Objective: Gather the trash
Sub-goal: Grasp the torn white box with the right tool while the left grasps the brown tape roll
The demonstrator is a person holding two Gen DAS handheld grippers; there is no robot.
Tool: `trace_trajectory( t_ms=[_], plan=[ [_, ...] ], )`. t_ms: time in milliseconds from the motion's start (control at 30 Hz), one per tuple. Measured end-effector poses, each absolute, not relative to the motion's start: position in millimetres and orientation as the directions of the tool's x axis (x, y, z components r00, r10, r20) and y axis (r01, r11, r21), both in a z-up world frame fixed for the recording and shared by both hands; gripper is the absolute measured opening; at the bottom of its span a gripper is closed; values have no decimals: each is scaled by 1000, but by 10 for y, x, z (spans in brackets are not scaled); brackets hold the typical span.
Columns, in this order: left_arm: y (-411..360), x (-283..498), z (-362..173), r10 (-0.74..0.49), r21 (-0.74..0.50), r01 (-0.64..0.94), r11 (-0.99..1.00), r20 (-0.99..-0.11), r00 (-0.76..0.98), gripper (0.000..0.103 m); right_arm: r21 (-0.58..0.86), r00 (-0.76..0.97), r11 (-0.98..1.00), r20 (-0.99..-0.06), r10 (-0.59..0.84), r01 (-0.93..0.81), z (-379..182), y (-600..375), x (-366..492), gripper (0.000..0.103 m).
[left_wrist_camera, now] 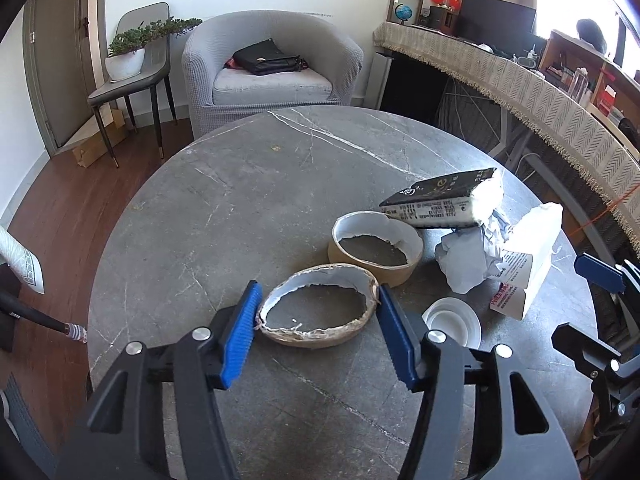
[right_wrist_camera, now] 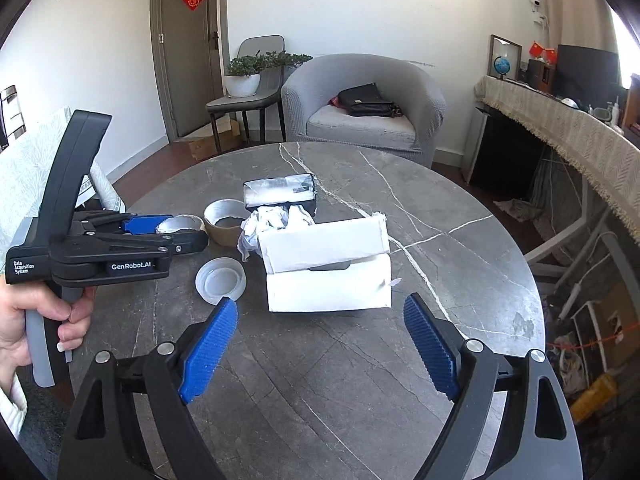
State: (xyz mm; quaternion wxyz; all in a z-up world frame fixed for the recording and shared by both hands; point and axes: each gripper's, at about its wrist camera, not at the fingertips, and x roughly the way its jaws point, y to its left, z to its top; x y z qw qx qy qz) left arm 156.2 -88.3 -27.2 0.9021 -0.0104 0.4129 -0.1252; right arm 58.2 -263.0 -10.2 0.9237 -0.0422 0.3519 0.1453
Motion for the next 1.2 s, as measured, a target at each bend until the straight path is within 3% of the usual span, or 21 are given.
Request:
trace_trajectory(
  t_ms=[900,933,967,1200],
  plan=[
    [-620,1272,-106,-322,-189,268,945,-688,651,60,32,658,964,-725,205,-265,-236,-2574,1031,88],
    [-587,1270,-104,-323,-194,264,945,-687,651,60,44,658,963,-722,215,-267,-235,-2586,1026,87],
    [-556,1270,-101,-323,-198,260,945,-686,652,60,57,654,961,-721,227,-271,-233,-2602,1041,78],
    [-395,1183,-21,-312,-191,250,949,-666,678,60,40,685,971,-702,197,-237,-122,-2589,951,77]
  ],
)
